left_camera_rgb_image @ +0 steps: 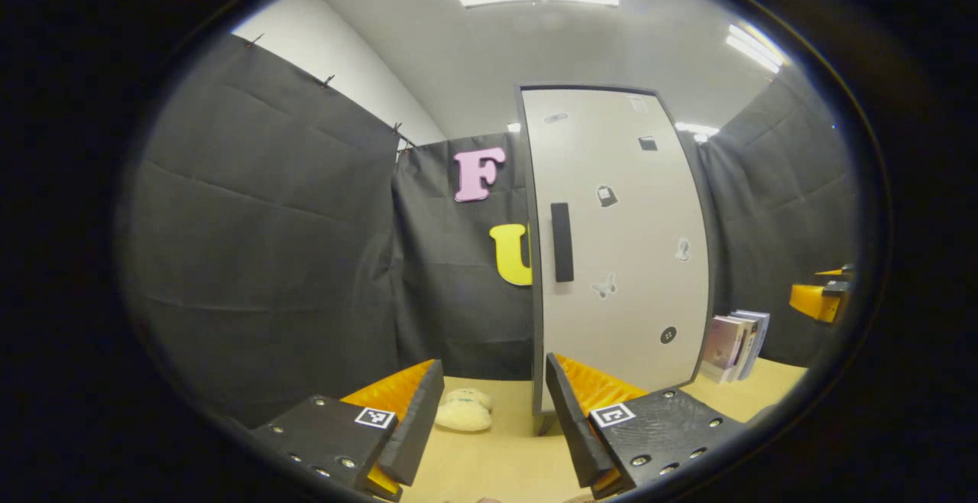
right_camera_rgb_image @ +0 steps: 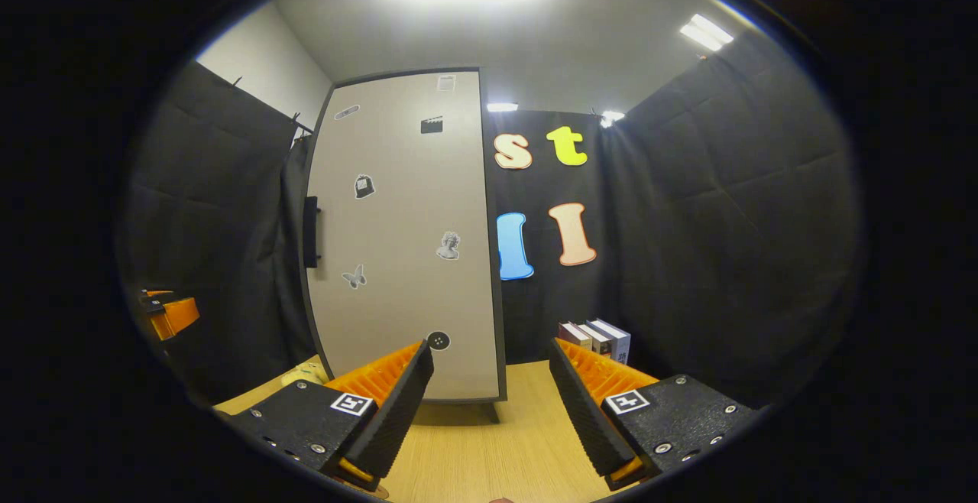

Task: Open the cabinet door with the right hand, grasp the bottle in the cabinet with the left hand and place it on the coaster, then close the cabinet door with the right hand.

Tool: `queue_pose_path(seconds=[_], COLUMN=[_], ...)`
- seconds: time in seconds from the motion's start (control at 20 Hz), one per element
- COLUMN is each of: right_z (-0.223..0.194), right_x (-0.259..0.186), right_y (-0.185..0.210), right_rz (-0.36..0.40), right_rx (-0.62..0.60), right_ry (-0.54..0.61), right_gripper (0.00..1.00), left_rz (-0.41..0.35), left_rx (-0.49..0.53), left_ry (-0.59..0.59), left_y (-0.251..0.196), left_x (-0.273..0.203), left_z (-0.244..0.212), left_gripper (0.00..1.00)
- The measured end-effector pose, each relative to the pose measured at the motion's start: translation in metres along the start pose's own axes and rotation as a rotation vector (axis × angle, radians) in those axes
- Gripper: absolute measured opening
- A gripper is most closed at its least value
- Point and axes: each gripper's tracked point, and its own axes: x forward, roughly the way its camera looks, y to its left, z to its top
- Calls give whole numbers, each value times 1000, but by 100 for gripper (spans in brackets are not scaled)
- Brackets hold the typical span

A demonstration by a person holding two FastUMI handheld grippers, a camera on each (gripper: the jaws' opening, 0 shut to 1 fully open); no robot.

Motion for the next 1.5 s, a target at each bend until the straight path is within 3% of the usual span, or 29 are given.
queue_pose_path(seconds=[0.05,0.1,0.6,0.9,1.5], right_z=[0,0,23,50,88], right_x=[0,1,24,56,122], right_y=[0,1,41,89,212], right_rz=[1,4,83,162,329], right_rx=[1,2,17,26,68], right_ry=[1,1,-30,-73,-99], right_gripper=[95,95,94,94,93], left_rz=[1,3,53,130,270], left_rx=[-3,-5,7,48,65], left_ry=[1,2,-8,-14,27], left_y=[0,1,34,73,141], left_x=[0,-1,-22,-42,-81], left_z=[0,-1,2,3,-13], left_gripper=[80,77,77,80,77])
